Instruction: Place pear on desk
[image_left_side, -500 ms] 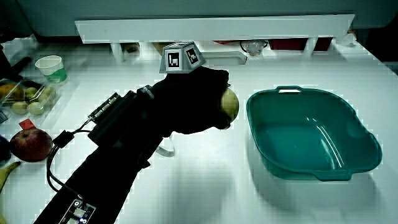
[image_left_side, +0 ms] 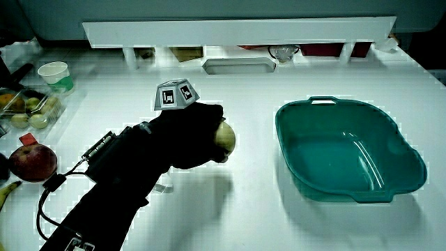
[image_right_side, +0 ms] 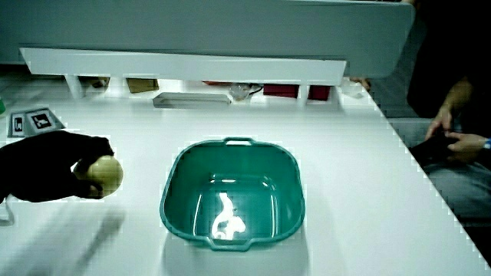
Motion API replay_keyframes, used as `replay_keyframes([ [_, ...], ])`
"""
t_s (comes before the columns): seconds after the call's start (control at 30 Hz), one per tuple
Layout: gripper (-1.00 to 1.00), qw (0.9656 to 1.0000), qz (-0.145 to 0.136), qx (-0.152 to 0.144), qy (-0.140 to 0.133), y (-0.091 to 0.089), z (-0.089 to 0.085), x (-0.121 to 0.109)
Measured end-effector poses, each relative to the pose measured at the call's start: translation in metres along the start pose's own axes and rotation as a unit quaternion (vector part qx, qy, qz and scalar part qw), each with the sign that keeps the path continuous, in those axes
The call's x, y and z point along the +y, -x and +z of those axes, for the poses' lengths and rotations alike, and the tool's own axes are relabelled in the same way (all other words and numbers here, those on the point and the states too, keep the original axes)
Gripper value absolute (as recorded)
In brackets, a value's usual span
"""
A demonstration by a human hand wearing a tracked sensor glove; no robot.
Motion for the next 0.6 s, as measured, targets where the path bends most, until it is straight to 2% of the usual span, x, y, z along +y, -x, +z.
replay_keyframes([
  [0.27, 0.0, 0.9994, 0.019, -0.016, 0.023, 0.021, -0.022, 0.01],
  [0.33, 0.0, 0.9986, 0.025, -0.029, 0.037, 0.024, -0.026, 0.012],
  [0.5, 0.0, 0.9977, 0.028, -0.037, 0.05, 0.032, -0.033, 0.017],
  [0.53, 0.0, 0.9974, 0.013, -0.055, 0.045, 0.041, -0.037, 0.021],
  [0.57, 0.0, 0.9971, 0.027, -0.057, 0.043, 0.036, -0.033, 0.016],
  [0.6, 0.0, 0.9972, 0.025, -0.054, 0.046, 0.037, -0.033, 0.016],
])
